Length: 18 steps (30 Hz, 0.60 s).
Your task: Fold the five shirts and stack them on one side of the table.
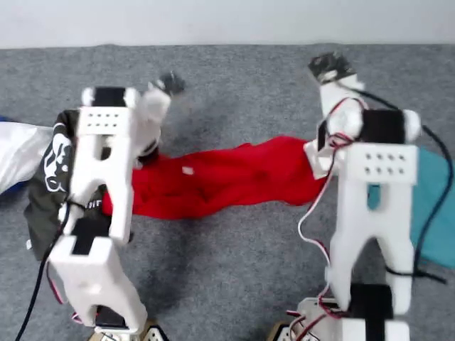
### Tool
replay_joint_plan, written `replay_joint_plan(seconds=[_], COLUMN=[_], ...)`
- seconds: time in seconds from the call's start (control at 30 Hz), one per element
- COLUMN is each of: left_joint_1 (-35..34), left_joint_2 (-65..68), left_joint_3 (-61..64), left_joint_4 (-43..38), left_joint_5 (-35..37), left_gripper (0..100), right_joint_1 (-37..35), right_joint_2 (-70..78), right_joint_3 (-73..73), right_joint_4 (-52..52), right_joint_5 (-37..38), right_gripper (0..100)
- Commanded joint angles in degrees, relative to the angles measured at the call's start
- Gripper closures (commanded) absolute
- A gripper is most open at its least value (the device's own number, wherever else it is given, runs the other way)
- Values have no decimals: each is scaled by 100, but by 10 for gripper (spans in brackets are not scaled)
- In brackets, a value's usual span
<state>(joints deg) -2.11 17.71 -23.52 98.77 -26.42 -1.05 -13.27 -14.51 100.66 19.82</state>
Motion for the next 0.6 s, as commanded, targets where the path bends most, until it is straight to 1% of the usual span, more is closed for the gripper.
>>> replay_joint_plan(seconds=[0.0,0.1,0.23,0.4,0.57], left_joint_1=[0,-9,-44,-35,-44], left_joint_2=[-844,-1081,-1257,-1459,-1459], left_joint_3=[-1051,-1701,-2334,-3398,-4488], left_joint_4=[132,149,149,53,-404], left_joint_5=[721,1160,1486,1512,1495], left_gripper=[995,995,995,995,995], right_joint_1=[66,163,268,312,312], right_joint_2=[-541,-541,-558,-549,-585], right_joint_3=[-1055,-1758,-2251,-2831,-2989], right_joint_4=[92,-268,-1077,-1842,-2774], right_joint_5=[44,44,123,527,1081], right_gripper=[989,988,988,988,988])
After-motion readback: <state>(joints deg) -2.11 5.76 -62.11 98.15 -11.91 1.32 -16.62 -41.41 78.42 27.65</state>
